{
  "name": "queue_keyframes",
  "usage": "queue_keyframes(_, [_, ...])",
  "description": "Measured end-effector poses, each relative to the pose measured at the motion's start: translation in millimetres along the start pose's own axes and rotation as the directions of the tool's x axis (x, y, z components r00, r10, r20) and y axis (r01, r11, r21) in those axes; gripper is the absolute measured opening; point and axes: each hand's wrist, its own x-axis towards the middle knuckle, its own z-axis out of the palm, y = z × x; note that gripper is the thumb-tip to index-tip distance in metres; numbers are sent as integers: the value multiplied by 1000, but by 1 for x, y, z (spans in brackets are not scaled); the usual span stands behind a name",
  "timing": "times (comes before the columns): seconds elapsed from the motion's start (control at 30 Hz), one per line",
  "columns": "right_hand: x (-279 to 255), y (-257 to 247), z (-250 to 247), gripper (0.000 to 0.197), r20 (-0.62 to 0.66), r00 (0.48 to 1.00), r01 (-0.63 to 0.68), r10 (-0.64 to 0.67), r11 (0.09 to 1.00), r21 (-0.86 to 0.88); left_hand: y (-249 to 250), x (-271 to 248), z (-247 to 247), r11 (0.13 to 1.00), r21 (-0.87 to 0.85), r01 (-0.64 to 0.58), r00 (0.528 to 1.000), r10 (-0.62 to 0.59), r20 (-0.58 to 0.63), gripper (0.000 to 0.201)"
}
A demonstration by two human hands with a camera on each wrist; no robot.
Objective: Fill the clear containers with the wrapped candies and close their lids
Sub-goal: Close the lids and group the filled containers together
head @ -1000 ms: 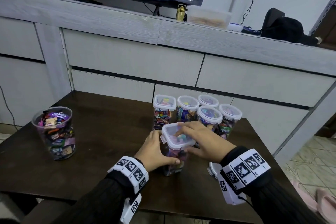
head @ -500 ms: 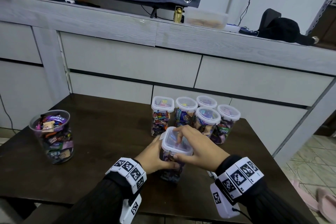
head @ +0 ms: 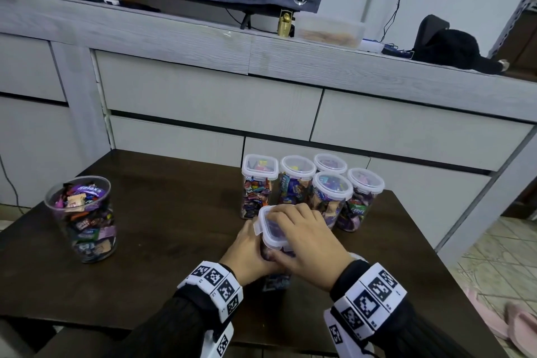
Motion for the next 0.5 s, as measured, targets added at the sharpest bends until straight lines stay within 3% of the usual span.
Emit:
queue_keyframes(0.13, [-2, 14, -12, 54, 83, 992, 83, -99, 979, 185, -8, -1, -12, 991, -106, 79, 993, -69, 94, 100])
queue_keyframes(0.23, [-4, 25, -20, 58, 141, 984, 67, -113, 952, 298, -11, 3, -23, 983, -140, 118, 979, -92, 180, 99])
queue_keyframes(0.33, [-3, 23, -16, 50, 103, 990, 61, -99, 944, 325, -7, 10, -26, 972, -211, 105, 973, -56, 226, 112])
queue_keyframes(0.5, [3, 13, -8, 42, 48, 999, 4, -20, 953, 304, 0, 14, -16, 966, -252, 53, 980, -2, 198, 105])
